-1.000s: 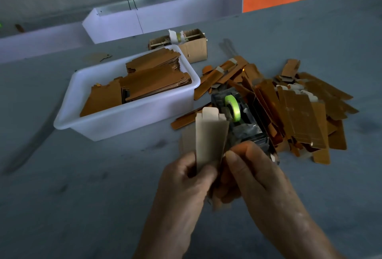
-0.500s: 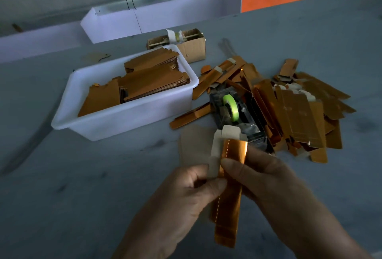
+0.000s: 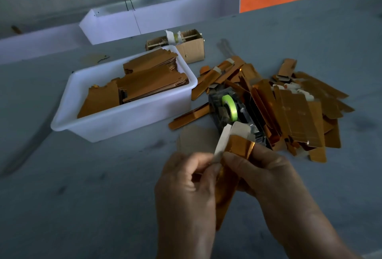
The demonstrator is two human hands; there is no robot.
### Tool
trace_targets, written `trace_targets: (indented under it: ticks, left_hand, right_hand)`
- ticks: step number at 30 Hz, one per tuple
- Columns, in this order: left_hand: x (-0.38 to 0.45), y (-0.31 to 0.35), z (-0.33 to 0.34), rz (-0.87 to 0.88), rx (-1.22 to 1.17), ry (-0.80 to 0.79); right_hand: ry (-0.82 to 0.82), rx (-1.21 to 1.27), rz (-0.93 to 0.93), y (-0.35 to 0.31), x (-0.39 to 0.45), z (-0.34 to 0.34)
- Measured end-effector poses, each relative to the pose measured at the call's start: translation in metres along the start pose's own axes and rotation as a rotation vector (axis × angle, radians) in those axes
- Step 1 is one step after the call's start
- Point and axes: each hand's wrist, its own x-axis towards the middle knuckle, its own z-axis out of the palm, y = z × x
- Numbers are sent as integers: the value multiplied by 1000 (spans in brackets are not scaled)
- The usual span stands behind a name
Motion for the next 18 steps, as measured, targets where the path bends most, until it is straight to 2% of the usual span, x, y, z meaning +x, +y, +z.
trace_targets:
  ticks: [3,5,10,14,15,17,18]
  left_hand:
    - [-6,1,7,318,437,18]
    - [-13,3,12,428,634,19]
    - [-20,7,17,342,795,-95]
    - [-22,8,11,371,712,-108]
    - [-22,7,7,322,629,-125]
    - [-17,4,-1,130,310,-81]
    - [-13,3,-4,-54,104,-67]
  right_hand:
    - [-5,27,5,-1,-2,2]
    - [1,27,4,0,-3,4]
    - [-29,95,25,0,-7,5]
    - [44,-83,-45,5,-7,9]
    - [59,-87,-45,5,-6,10]
    - [44,-15,-34,5,-6,12]
    - [34,10,-32,5,-6,13]
